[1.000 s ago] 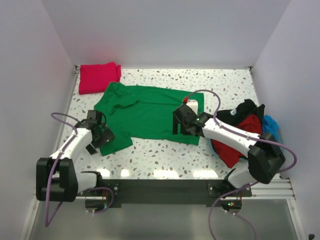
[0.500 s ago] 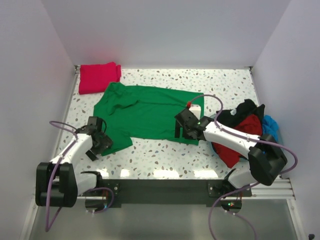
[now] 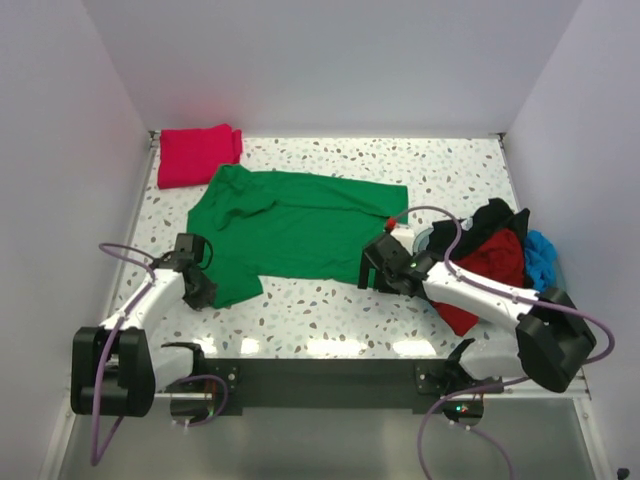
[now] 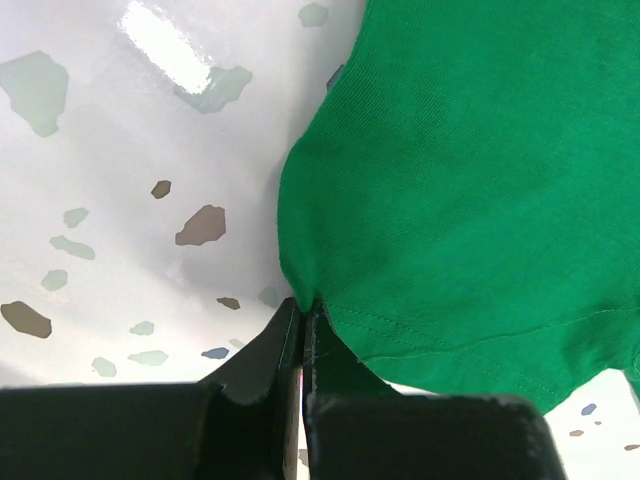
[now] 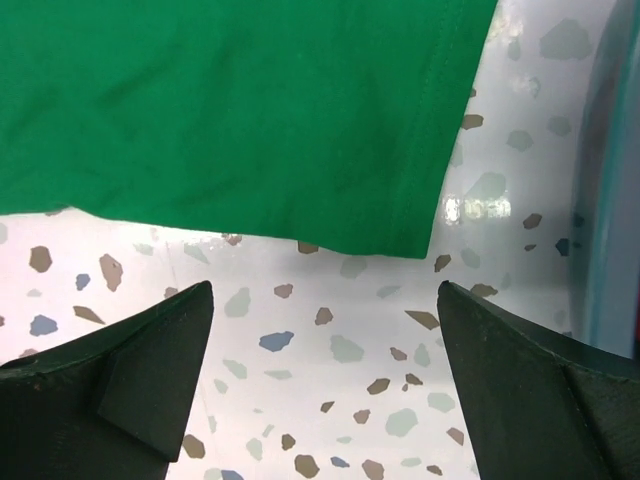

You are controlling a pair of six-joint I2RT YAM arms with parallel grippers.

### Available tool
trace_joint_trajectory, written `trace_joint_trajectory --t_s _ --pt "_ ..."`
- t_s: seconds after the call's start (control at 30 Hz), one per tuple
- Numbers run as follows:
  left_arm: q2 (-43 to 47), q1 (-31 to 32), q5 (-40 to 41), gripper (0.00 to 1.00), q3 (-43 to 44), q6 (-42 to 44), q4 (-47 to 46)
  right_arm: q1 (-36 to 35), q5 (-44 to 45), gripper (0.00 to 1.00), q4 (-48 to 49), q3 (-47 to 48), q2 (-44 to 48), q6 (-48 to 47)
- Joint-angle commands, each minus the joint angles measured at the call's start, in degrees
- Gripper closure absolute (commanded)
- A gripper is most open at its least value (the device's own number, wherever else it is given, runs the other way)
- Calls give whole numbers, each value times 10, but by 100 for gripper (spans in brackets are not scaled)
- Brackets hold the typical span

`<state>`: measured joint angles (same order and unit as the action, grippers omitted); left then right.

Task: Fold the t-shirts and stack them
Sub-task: Fold the tshirt

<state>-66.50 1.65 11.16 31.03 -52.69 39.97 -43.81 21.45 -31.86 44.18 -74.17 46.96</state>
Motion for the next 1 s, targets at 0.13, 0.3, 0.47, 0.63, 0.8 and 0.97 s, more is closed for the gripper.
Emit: trace_joint_trajectory --t_s 0.13,0.3,0.47,0.63,0.8,0.97 --pt "15 2 -8 100 -22 4 -28 -2 66 6 78 -24 -39 49" --pt "15 2 -6 100 -19 8 -24 -2 80 12 151 -80 -12 91" --pt "26 2 -3 100 -21 7 -22 1 116 17 135 -94 12 105" --pt "33 2 -4 100 -15 7 -16 10 118 21 167 -110 -5 109" --pt "37 2 -4 100 -14 6 -13 19 123 27 185 -103 -41 106" --pt "48 2 1 100 -9 5 -3 20 124 37 191 -109 -52 109"
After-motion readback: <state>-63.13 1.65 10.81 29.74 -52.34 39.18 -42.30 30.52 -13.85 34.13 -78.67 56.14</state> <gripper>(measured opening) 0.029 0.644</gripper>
